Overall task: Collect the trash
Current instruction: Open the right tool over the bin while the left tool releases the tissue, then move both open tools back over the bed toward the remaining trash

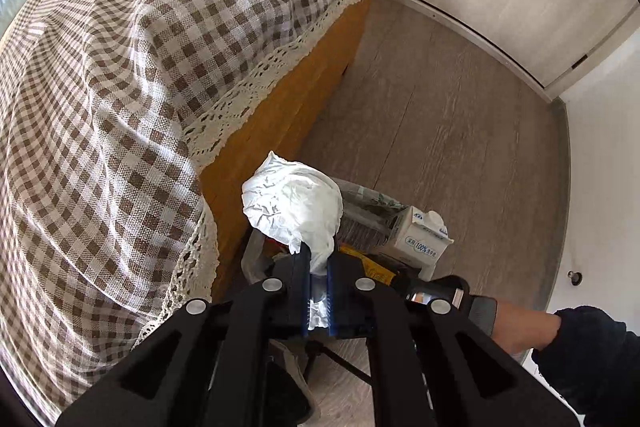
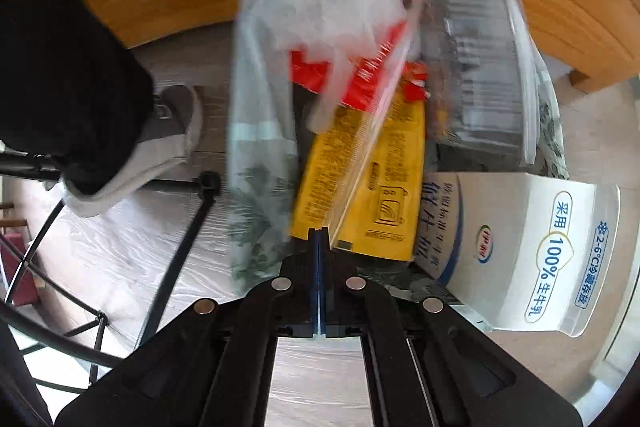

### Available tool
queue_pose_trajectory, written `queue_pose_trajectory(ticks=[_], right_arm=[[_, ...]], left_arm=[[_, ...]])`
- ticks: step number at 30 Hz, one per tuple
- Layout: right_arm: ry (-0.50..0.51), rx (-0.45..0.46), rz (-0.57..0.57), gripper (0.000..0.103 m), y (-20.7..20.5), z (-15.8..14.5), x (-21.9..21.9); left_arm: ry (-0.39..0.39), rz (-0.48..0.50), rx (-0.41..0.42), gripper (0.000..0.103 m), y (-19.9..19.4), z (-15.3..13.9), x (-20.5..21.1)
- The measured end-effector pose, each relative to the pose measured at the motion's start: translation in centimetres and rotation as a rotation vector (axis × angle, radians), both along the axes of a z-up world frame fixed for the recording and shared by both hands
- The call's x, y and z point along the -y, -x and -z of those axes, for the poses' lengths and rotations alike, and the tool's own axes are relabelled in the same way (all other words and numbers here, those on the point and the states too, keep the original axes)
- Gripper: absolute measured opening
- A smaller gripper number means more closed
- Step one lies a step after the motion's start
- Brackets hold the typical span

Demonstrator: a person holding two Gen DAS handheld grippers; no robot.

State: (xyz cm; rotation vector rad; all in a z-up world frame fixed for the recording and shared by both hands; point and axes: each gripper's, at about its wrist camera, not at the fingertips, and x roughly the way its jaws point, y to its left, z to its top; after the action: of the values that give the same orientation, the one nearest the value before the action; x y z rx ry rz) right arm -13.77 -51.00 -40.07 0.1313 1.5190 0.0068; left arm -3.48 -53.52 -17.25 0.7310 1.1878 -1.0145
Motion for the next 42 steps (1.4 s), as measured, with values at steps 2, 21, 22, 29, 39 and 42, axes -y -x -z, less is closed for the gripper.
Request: queue_pose_trajectory(ticks=[2,21,22,29,39,42], right_arm=[[-0.005,-0.022,0.119,0.000,0.2,0.5,1.9],[-0.017,0.321,0.522,0.046,6.6,-8.6,7.3],[-0.010,0.326,0.534,0.046,6.7,-9.3,7.3],[-0.008,0.326,0.606,0.046,7.6,-10.4,9.1],[-0.030,0.324,0.603,0.046,8.0,-10.4,8.7],[-0.034,0.317,0.586,0.046,7.7,-10.7,8.2]], left_arm=[[-0.012,-0.015,-0.002,0.004,-0.1,0.4,0.0],[-0.285,0.147,-0.114,0.006,4.6,12.1,3.6],[-0.291,0.147,-0.139,0.006,4.6,12.9,3.9],[-0.371,0.067,-0.217,0.073,5.6,17.2,4.0],[-0.375,-0.010,-0.220,0.076,4.6,17.2,3.6],[-0.397,0.013,-0.183,0.076,5.3,17.0,3.6]])
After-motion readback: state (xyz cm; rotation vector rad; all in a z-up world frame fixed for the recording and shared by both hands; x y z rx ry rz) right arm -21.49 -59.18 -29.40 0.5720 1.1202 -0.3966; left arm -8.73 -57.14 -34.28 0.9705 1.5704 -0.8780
